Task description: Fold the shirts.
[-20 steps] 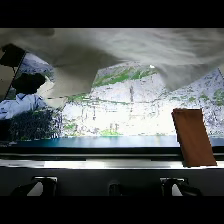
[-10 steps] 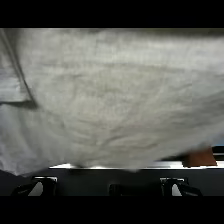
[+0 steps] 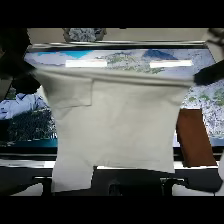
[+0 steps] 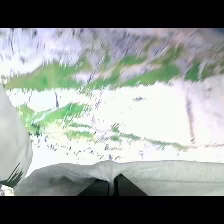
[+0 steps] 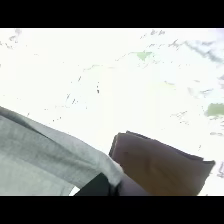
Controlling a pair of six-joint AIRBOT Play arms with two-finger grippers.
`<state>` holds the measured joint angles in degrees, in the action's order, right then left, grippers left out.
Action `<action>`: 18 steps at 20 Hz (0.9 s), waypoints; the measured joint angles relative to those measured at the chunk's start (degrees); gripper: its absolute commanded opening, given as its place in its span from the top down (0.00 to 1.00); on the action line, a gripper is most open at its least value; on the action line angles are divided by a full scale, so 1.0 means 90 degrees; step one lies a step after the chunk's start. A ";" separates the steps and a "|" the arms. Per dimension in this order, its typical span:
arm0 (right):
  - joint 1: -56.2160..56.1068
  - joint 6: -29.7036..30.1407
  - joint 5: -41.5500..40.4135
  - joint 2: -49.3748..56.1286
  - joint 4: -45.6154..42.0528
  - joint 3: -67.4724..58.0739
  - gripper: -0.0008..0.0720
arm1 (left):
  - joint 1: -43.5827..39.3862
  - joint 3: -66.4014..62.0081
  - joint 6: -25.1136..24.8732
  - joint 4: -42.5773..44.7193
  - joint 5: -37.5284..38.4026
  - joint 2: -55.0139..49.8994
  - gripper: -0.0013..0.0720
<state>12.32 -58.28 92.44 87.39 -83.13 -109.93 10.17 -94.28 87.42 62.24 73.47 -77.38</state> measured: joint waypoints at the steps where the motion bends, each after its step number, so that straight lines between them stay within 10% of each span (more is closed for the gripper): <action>1: -0.0102 0.0002 -0.0100 0.0517 -0.0036 0.0039 0.93 | -0.0114 0.0231 -0.0107 0.0049 -0.0095 -0.0520 0.95; 11: -0.0508 -0.0585 -0.3531 0.2329 0.0112 0.0112 0.92 | -0.0389 -0.0644 -0.0631 -0.0410 -0.1843 -0.3126 0.95; 18: -0.0517 -0.0393 -0.2560 0.1848 -0.0279 0.0109 0.92 | -0.0389 -0.1030 -0.0639 -0.0085 -0.0889 -0.2931 0.95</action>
<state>7.66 -61.82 69.41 104.03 -85.65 -108.95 6.68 -103.55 81.67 61.47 65.47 -103.77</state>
